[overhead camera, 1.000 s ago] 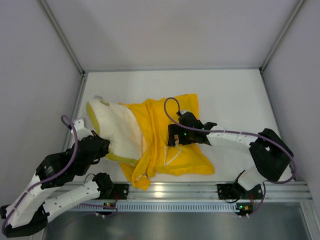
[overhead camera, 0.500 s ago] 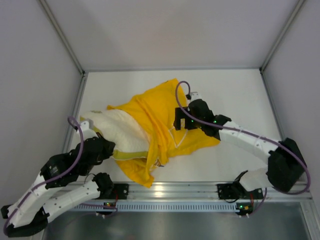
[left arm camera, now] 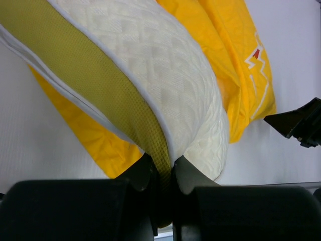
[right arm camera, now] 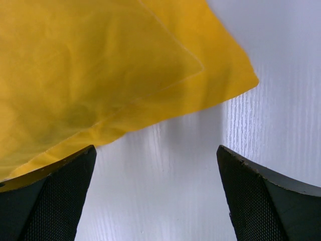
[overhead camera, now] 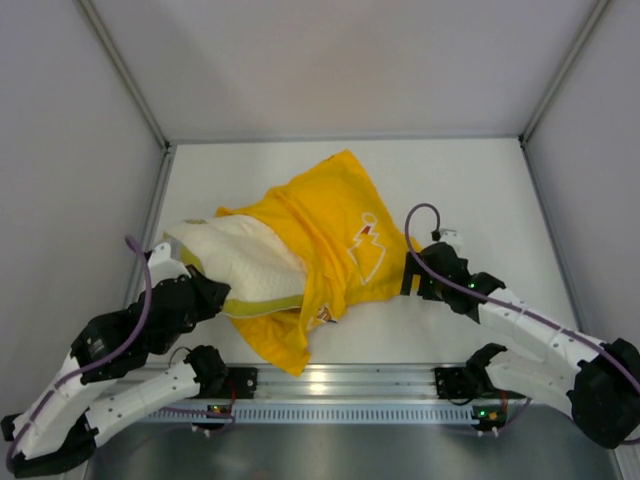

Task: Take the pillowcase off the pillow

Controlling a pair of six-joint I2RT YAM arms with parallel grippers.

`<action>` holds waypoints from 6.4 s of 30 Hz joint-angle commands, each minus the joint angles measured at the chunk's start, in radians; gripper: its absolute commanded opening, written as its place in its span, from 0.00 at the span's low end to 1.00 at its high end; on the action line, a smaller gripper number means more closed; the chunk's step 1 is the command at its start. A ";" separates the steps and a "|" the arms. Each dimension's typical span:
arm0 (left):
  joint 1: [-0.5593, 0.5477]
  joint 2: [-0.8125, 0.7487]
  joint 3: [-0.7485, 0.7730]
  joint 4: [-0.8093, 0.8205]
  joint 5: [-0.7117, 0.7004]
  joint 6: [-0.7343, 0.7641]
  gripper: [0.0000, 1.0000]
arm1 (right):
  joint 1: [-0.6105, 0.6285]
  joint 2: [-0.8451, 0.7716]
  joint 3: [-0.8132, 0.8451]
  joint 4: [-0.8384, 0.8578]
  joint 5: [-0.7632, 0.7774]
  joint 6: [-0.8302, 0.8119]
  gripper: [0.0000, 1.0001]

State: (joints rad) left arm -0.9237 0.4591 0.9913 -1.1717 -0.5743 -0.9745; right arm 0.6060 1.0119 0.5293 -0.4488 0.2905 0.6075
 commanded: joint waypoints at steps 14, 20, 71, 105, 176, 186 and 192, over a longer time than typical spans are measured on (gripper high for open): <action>0.000 -0.013 0.093 -0.011 -0.047 0.002 0.00 | -0.157 0.192 0.066 0.114 -0.070 -0.057 0.99; 0.000 -0.020 0.098 -0.011 -0.048 0.007 0.00 | -0.157 0.269 0.083 0.128 0.012 -0.051 1.00; -0.003 -0.224 0.311 -0.017 0.087 0.077 0.00 | -0.775 0.596 0.796 0.167 -0.199 -0.100 0.00; -0.004 -0.198 0.347 -0.138 -0.010 0.045 0.00 | -0.982 1.262 1.737 0.209 -0.034 -0.196 0.00; -0.015 0.104 -0.145 0.592 0.570 0.069 0.00 | 0.448 -0.365 -0.136 0.644 -0.324 0.928 1.00; -0.015 -0.014 -0.131 0.567 0.616 0.080 0.00 | 0.448 -0.397 -0.276 0.647 -0.140 1.196 1.00; -0.015 -0.007 -0.126 0.566 0.652 0.080 0.00 | 0.460 -0.392 -0.316 0.613 -0.078 1.293 0.99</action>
State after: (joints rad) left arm -0.9360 0.4519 0.8295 -0.6827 0.0051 -0.8978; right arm 1.0431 0.6300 0.2398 0.1646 0.1207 1.8133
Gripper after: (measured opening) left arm 0.115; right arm 0.993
